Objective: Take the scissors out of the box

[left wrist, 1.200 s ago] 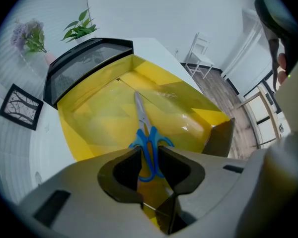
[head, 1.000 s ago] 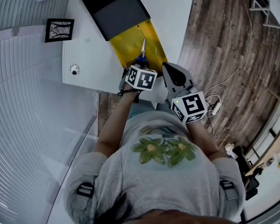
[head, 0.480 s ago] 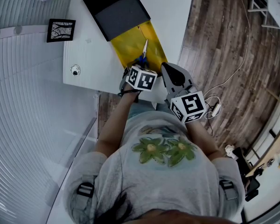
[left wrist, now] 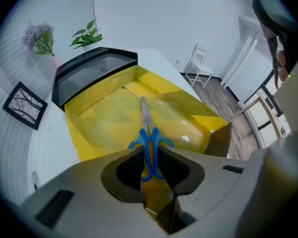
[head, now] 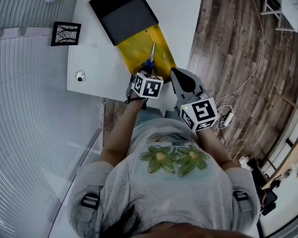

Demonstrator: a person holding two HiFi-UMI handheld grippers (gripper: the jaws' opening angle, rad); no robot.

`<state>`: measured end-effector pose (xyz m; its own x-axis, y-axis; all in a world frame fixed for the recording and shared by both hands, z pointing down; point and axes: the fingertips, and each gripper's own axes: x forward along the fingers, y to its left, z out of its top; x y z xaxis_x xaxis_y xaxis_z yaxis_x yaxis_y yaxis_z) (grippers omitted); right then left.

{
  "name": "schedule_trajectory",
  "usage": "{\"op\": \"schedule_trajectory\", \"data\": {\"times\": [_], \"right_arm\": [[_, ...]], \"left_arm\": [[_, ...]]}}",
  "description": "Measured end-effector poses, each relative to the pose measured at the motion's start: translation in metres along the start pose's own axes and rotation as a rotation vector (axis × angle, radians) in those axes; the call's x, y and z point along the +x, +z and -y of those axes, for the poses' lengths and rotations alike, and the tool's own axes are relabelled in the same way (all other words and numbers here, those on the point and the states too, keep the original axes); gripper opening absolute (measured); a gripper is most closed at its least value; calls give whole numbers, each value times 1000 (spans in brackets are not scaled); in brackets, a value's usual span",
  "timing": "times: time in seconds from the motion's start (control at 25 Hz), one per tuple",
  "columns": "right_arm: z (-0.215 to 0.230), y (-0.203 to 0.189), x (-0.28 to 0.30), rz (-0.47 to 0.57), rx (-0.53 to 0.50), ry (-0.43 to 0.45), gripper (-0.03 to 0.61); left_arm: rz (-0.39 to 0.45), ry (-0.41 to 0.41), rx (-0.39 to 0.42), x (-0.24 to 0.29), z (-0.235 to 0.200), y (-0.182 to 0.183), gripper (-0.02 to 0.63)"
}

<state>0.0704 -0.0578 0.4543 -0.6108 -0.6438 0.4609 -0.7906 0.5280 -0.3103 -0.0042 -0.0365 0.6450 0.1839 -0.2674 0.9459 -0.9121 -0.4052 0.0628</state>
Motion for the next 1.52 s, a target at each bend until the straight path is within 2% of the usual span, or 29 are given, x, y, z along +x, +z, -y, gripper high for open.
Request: {"op": "schedule_trajectory", "data": {"times": [0.64, 1.52], "right_arm": [[-9, 8, -5, 23, -25, 2, 6], [-17, 25, -18, 72, -77, 3, 6]], "left_arm": [[130, -19, -31, -20, -7, 9, 91], [204, 21, -1, -58, -12, 23, 91]]}}
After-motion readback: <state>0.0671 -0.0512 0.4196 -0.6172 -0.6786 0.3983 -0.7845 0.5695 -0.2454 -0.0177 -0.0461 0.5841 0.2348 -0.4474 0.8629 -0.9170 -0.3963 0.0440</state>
